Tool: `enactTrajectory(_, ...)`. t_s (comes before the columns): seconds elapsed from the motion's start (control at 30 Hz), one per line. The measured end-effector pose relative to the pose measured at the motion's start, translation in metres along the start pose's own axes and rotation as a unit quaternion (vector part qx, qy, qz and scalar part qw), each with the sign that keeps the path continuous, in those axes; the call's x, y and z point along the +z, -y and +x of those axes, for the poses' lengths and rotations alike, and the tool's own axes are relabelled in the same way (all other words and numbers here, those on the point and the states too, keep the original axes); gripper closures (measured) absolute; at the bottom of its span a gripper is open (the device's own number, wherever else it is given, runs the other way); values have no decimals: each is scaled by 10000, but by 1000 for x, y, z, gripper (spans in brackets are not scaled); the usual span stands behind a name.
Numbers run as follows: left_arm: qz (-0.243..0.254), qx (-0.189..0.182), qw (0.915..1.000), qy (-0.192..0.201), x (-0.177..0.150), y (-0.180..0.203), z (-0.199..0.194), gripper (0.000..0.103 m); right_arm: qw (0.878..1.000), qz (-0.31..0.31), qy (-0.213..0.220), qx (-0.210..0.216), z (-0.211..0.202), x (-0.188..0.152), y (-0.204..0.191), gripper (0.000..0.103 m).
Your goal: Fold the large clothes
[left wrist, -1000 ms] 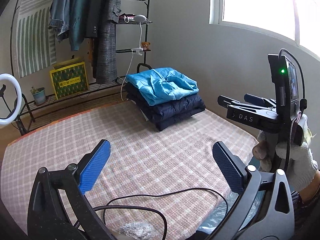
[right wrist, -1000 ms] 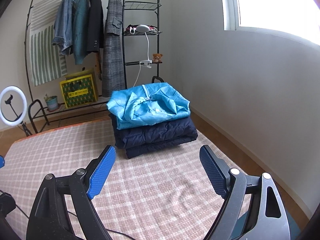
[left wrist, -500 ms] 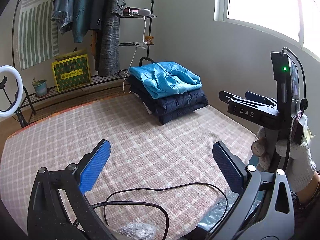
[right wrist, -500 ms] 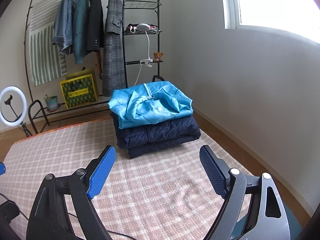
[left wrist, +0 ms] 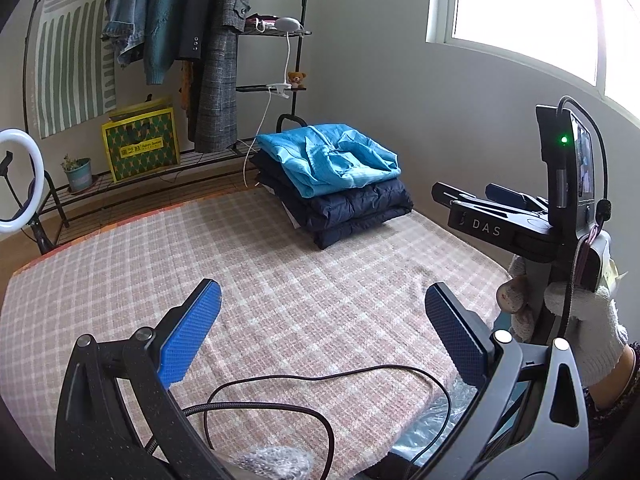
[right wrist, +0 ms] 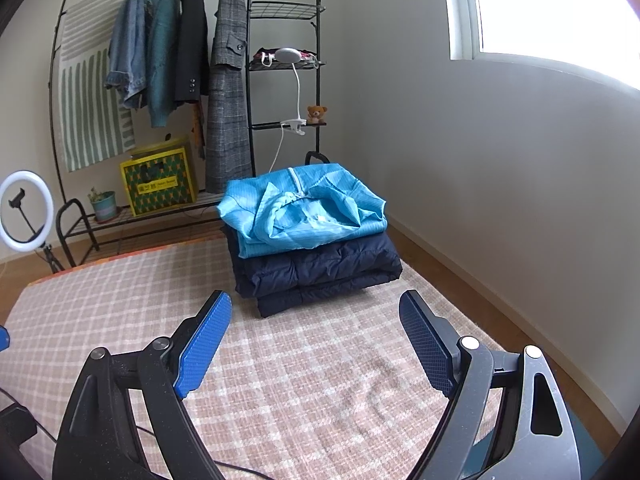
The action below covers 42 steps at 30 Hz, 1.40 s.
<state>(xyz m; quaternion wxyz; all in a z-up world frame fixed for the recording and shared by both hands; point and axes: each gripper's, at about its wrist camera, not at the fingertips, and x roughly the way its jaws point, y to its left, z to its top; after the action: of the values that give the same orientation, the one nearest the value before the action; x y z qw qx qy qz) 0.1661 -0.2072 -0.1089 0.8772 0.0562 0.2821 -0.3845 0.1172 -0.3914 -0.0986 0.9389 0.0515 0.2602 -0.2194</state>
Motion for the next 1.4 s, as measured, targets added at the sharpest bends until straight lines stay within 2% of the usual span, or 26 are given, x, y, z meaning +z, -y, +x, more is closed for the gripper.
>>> enactTrajectory(1.4, -29, 11, 10000, 22, 0, 3, 0, 0, 10000, -13, 12, 3, -1, 0, -3, 17)
